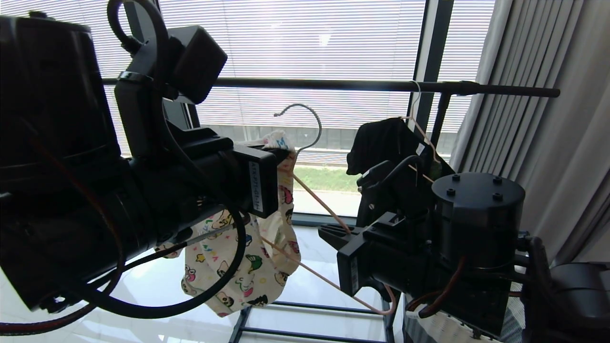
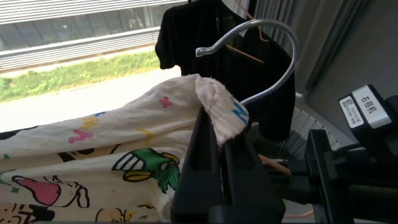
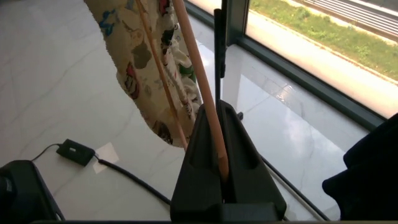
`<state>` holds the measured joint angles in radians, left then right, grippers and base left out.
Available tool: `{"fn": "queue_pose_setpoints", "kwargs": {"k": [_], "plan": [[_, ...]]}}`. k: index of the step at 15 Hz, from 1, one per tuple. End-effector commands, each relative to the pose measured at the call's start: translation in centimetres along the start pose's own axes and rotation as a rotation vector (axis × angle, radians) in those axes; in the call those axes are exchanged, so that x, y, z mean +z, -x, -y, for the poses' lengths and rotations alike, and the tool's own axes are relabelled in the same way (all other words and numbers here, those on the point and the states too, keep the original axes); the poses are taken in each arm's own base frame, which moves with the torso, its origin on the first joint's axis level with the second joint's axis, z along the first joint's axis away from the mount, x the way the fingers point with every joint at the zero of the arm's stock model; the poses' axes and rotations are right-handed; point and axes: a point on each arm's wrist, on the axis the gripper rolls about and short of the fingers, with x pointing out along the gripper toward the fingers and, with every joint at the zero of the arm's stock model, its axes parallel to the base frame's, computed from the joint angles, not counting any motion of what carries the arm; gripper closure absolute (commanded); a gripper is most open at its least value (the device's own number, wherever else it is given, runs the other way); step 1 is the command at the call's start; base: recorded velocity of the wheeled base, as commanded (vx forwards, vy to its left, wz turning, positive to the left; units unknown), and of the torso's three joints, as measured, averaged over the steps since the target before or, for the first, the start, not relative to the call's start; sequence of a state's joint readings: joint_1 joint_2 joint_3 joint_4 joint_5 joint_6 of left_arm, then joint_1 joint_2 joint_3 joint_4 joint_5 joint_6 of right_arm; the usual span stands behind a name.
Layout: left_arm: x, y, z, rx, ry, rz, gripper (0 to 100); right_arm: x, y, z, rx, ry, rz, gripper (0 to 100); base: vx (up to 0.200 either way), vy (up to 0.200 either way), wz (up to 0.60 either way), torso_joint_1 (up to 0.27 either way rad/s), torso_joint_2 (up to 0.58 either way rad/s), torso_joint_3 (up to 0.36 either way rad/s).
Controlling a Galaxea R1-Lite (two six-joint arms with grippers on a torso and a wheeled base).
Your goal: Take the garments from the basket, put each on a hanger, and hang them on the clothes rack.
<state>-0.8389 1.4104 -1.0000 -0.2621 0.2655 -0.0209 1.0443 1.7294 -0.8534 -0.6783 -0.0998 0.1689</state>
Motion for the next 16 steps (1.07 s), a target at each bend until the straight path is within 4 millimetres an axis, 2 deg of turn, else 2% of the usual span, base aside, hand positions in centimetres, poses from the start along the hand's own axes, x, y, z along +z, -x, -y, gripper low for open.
{"fn": "queue_pose_setpoints", "kwargs": {"k": [1, 4, 8, 9, 11, 13, 16], "plan": [[0.0, 0.1, -0.2, 0.009, 0.002, -0.001, 0, 0.0, 0.0, 0.0, -0.004, 0.0, 0.002, 100, 0.0, 0.0, 0.0, 0.0, 0.0, 0.0], [0.3, 0.2, -1.7, 0.068, 0.009, 0.015, 0, 0.2, 0.2, 0.3, -0.059, -0.001, 0.016, 100, 0.0, 0.0, 0.0, 0.0, 0.0, 0.0], [1.4, 1.5, -4.9, 0.184, 0.016, 0.063, 0, 1.2, 0.7, 2.0, -0.115, -0.013, 0.059, 100, 0.0, 0.0, 0.0, 0.0, 0.0, 0.0], [1.4, 2.1, -5.3, 0.179, 0.004, 0.067, 0, 1.5, 0.9, 2.5, -0.125, -0.014, 0.073, 100, 0.0, 0.0, 0.0, 0.0, 0.0, 0.0], [-0.2, 3.4, -6.4, 0.141, -0.056, 0.03, 0, 1.7, 1.8, 3.1, -0.118, -0.002, 0.078, 100, 0.0, 0.0, 0.0, 0.0, 0.0, 0.0], [-2.0, 4.4, -7.3, 0.023, -0.153, -0.006, 0, 1.1, 4.3, 3.6, -0.033, 0.055, 0.049, 100, 0.0, 0.0, 0.0, 0.0, 0.0, 0.0], [-3.2, 4.8, -6.3, -0.141, -0.172, -0.089, 0, -1.1, 7.7, 4.4, 0.031, 0.127, -0.04, 100, 0.0, 0.0, 0.0, 0.0, 0.0, 0.0]]}}
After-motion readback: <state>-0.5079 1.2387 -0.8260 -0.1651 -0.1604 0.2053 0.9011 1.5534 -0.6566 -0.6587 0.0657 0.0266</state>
